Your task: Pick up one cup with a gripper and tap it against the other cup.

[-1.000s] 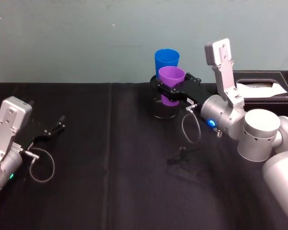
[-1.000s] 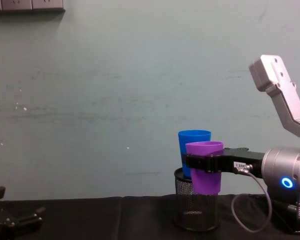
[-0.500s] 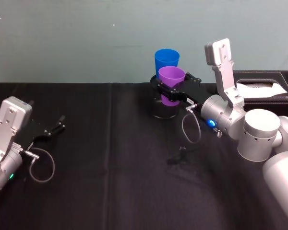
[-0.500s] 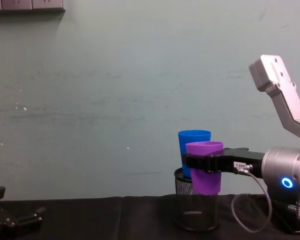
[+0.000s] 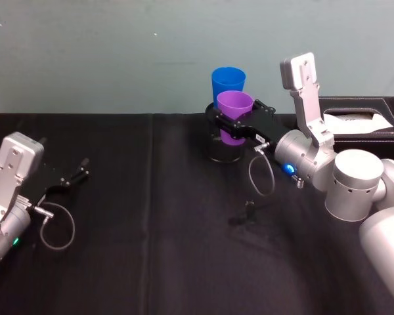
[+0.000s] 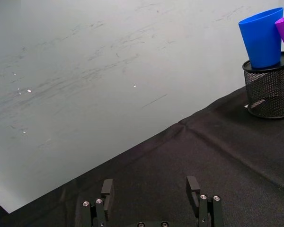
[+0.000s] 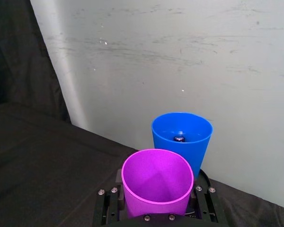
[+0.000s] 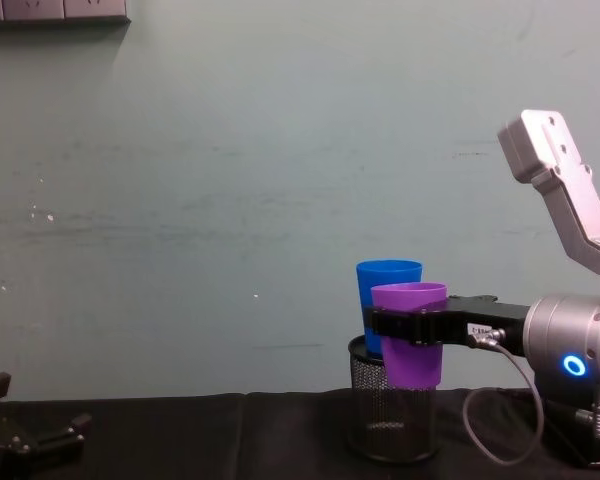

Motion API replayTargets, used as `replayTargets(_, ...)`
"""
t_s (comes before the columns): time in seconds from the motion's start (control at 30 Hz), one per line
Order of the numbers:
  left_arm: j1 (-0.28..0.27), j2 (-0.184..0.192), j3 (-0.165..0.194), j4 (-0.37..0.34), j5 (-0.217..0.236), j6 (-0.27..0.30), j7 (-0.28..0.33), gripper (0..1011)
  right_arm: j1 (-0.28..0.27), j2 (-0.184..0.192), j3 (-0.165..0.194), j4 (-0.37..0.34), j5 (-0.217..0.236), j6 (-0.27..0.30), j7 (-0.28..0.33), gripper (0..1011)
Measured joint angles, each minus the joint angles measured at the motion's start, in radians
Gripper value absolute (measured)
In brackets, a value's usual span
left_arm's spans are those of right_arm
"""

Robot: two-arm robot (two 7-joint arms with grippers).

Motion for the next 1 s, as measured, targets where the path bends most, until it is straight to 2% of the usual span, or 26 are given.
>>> replayTargets(1.0, 0.0, 0.0, 0.0, 0.0, 0.0, 0.0, 0.0, 1000, 0.0, 0.0, 0.0, 0.0, 0.0, 0.0, 0.0, 726)
